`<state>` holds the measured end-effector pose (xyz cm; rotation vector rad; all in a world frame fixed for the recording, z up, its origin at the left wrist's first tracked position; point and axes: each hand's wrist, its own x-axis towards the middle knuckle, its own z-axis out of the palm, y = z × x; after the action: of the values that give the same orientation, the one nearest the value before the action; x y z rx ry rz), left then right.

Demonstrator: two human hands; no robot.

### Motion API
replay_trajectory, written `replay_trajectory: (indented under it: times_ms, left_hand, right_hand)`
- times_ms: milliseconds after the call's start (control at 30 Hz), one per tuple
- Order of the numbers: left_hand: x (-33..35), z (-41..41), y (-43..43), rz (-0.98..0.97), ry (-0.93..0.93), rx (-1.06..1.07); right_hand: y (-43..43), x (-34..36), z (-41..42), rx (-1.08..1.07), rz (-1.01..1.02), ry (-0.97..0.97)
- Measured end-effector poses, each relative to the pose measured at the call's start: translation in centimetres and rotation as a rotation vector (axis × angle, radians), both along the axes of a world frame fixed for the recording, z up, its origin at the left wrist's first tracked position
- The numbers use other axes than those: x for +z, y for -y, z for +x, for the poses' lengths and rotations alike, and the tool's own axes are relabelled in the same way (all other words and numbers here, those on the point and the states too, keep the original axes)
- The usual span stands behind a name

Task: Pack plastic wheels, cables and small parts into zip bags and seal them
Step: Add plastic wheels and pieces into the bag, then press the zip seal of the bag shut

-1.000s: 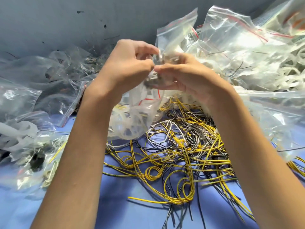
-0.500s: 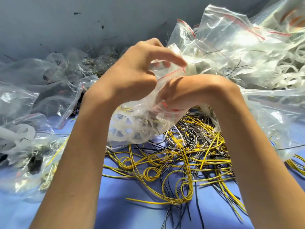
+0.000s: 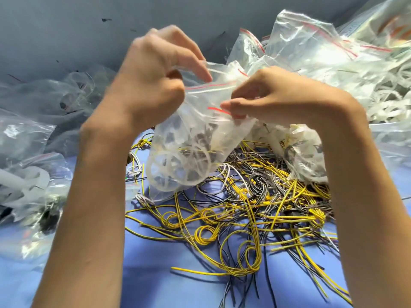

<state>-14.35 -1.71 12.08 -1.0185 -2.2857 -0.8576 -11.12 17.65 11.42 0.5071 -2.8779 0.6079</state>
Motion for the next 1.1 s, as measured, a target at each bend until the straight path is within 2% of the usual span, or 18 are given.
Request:
replay_trajectory:
  times_ms: [67, 133, 200, 333, 400, 533, 633, 733, 867, 967, 1033, 1100]
  left_hand:
    - [-0.3, 0.1, -0.4, -0.119, 0.08, -0.049]
    - [-0.4, 0.5, -1.0, -0.222, 0.133, -0.096]
    - [-0.6, 1.0, -1.9, -0.299, 0.111, -0.102]
    - [-1.7, 2.1, -4.0, -0.582, 0.089, -0.036]
    - [-2.1, 1.8, -4.1, -0.647, 0.106, -0.009]
    - [-2.1, 0.3, -2.4, -0.609, 0.12, 0.033]
    - [-2.0, -0.4, -1.7, -0.544, 0.144, 0.041]
    - [-2.3, -0.8, -1.8, -0.573, 0.224, 0.027]
    - [-2.9, -0.5, -2.2, -0.644, 0.353, 0.016]
    - [-3.0, -0.1, -2.5, -0.659, 0.296, -0.01]
    - [-2.7, -0.3, -2.4, -0.587, 0.198, -0.027]
    - [-2.1, -0.7, -1.9, -0.436, 0.072, -0.045]
  right_hand:
    - [-0.9, -0.2, 0.2, 0.04, -0.13, 0.127]
    - [-2.1, -0.6, 0.1, 0.055, -0.129, 0.275]
    - [-2.9, -1.1, -0.2, 0.067, -0.147, 0.35]
    - [-2.7, -1.8, -1.0, -0.018, -0.259, 0.245]
    - [-2.7, -1.8, -1.1, -0.061, -0.261, 0.24]
    - [-4.0, -1.8, -1.0, -0.061, -0.108, 0.17]
    - [-4.8, -1.5, -0.7, -0.038, -0.162, 0.184]
    - [-5.4, -1.3, -0.6, -0.045, -0.145, 0.191]
    - [-5.7, -1.9, -1.2, -0.097, 0.028, 0.115]
    - [-5.2, -2.2, -1.6, -0.1, 0.046, 0.096]
    - [-4.8, -2.1, -1.7, -0.096, -0.1, 0.045]
    - [-4.7, -1.3, -1.0, -0.047, -0.401, -0.036]
